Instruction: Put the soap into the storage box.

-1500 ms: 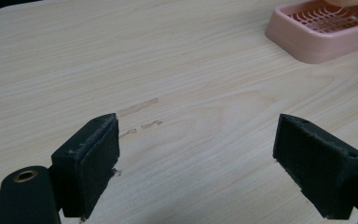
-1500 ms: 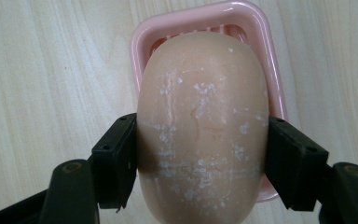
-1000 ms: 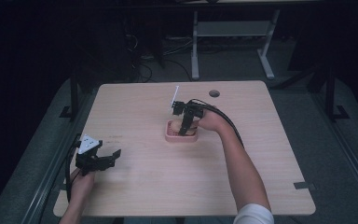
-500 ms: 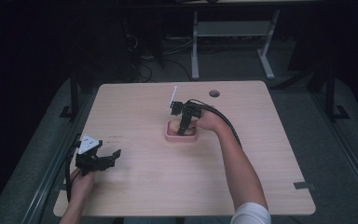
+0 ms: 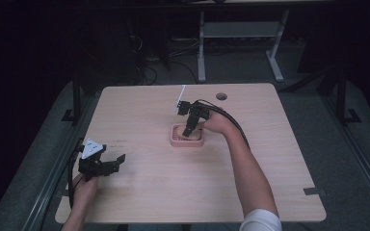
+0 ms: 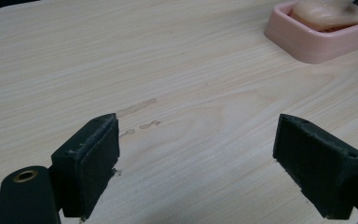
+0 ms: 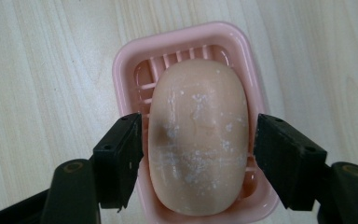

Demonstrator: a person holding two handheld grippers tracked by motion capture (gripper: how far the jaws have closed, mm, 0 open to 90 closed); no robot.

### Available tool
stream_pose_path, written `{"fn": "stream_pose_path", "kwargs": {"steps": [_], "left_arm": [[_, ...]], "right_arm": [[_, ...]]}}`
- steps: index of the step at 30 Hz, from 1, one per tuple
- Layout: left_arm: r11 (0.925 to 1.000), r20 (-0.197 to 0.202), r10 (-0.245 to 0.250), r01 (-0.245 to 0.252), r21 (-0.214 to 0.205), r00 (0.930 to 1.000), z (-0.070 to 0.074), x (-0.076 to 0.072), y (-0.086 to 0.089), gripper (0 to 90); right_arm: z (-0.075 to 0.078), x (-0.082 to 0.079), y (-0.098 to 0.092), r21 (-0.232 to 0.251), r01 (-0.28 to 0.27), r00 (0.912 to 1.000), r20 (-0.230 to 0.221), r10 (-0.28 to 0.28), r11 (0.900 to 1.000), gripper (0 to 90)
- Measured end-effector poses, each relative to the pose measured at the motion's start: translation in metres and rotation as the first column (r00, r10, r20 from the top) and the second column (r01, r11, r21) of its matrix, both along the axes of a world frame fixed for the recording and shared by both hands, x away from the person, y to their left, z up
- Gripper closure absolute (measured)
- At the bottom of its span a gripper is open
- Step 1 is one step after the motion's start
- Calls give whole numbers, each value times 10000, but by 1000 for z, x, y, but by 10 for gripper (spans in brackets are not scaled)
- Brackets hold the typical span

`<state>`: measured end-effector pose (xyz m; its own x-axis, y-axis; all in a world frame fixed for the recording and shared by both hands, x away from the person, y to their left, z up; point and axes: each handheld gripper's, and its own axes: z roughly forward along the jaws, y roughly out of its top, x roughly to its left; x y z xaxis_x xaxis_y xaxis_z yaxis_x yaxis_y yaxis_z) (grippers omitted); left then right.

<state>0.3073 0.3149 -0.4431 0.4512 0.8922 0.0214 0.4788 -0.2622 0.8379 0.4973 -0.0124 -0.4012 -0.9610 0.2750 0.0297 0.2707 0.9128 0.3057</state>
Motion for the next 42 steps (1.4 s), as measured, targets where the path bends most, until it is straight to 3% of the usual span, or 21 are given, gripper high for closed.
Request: {"fn": "stream_pose_path", "kwargs": {"steps": [11,42], "left_arm": [[10000,-22,11,-11,-2,10000,0,0,-1,142],[10000,-14,-15,15,37,10000,0,0,-2,142]], "right_arm": [[-3,-2,-6,162,233,9995,-231,-229,9996,294],[3,-20,-43,568,788,9968,-187,-778,9953,268]]}}
